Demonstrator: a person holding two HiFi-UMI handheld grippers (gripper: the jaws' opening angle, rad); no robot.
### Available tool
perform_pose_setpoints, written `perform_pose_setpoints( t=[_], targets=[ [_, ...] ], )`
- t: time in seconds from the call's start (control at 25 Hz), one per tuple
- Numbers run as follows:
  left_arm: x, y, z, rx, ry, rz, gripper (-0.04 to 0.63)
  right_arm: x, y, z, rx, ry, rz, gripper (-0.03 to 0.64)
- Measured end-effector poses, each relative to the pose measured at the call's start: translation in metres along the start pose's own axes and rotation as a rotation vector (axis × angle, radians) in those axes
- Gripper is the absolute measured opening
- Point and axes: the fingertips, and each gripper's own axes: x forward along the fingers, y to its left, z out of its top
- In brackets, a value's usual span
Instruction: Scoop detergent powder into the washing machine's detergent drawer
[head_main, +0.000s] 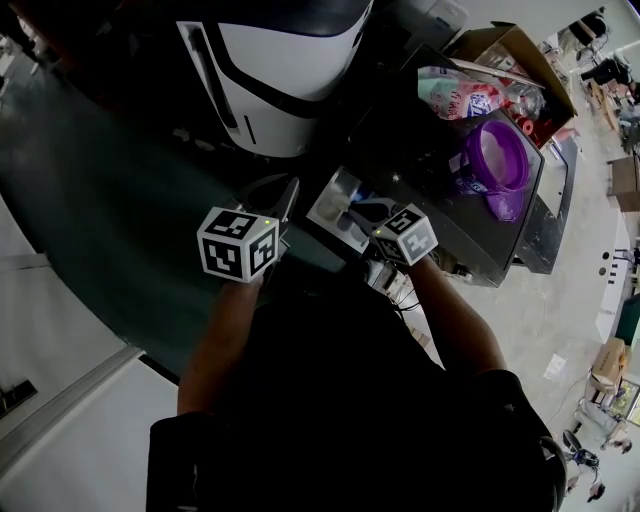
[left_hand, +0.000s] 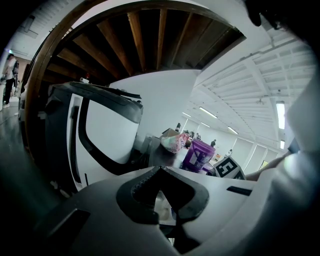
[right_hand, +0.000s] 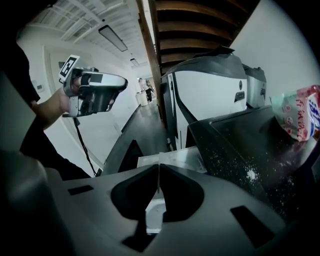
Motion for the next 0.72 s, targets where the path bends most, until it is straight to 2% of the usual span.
perform_pose_setpoints(
  t=[0.4,0.72],
  targets=[
    [-0.009,0.007,-0.004,-0.015,0.000,0.029,0.009,0.008,0.003,0.005,-0.154,0.042,-0.043,0.021],
    [-0.012,0.013,-0.007,-0.024,0.004,0.032,0.008,0.011,0.001,0.004,-0.199,0.066,-0.068,0.021]
  ],
)
